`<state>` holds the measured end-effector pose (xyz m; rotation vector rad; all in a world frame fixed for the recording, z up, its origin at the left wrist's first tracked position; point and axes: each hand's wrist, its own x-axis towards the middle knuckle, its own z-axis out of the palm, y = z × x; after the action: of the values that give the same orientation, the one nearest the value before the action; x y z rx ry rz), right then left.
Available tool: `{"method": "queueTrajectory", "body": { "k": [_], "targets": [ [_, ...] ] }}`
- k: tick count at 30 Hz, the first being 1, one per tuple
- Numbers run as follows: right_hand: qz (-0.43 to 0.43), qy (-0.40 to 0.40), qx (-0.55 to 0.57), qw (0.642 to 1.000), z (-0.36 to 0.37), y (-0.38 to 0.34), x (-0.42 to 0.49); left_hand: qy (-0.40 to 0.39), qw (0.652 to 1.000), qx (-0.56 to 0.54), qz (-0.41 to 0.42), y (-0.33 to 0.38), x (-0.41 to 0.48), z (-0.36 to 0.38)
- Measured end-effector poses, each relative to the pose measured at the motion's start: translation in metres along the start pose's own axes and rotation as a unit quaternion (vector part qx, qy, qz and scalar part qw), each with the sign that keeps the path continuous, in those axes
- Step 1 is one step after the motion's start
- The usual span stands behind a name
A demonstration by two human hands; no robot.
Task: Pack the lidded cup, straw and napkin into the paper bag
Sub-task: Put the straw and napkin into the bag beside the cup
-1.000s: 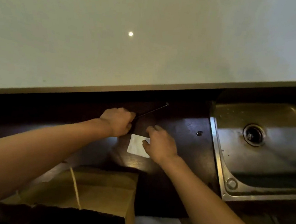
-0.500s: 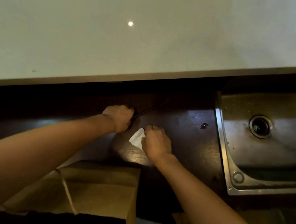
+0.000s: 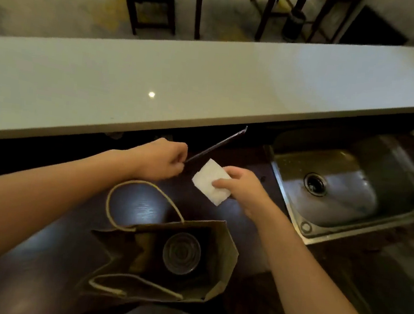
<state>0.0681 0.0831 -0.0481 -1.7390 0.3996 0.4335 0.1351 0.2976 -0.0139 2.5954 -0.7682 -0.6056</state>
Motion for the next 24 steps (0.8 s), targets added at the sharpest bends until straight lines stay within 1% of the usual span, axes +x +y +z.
{"method": "queueTrajectory", "body": {
  "k": [2, 5, 8, 10, 12, 14, 18, 21, 24],
  "targets": [
    [-0.032, 0.001, 0.036, 0.999, -0.005, -0.021, -0.029, 0.031, 0.998, -0.050, 0.033, 0.008, -0.023, -0.020],
    [-0.060, -0.009, 0.114, 0.992, -0.007, -0.047, -0.072, 0.088, 0.984, -0.122, 0.091, 0.023, -0.061, -0.046],
    [-0.080, -0.037, 0.149, 0.985, -0.004, -0.063, -0.112, 0.126, 0.966, -0.146, 0.169, 0.044, -0.101, -0.062],
    [-0.091, -0.068, 0.142, 0.983, 0.001, -0.065, -0.134, 0.108, 0.959, -0.162, 0.205, 0.056, -0.127, -0.064],
    [-0.097, -0.094, 0.113, 0.984, 0.006, -0.059, -0.149, 0.070, 0.959, -0.165, 0.219, 0.062, -0.148, -0.058],
    [-0.097, -0.096, 0.052, 0.989, 0.014, -0.049, -0.158, 0.036, 0.966, -0.150, 0.209, 0.062, -0.163, -0.043],
    [-0.087, -0.091, -0.102, 0.987, 0.025, -0.026, -0.166, 0.023, 0.977, -0.154, 0.147, 0.052, -0.180, -0.006],
    [-0.071, -0.075, -0.150, 0.983, 0.028, -0.018, -0.167, 0.021, 0.983, -0.141, 0.113, 0.046, -0.184, 0.011],
    [-0.099, -0.066, -0.186, 0.975, 0.031, -0.024, -0.168, 0.029, 0.988, -0.123, 0.093, 0.044, -0.185, 0.017]
  ]
}}
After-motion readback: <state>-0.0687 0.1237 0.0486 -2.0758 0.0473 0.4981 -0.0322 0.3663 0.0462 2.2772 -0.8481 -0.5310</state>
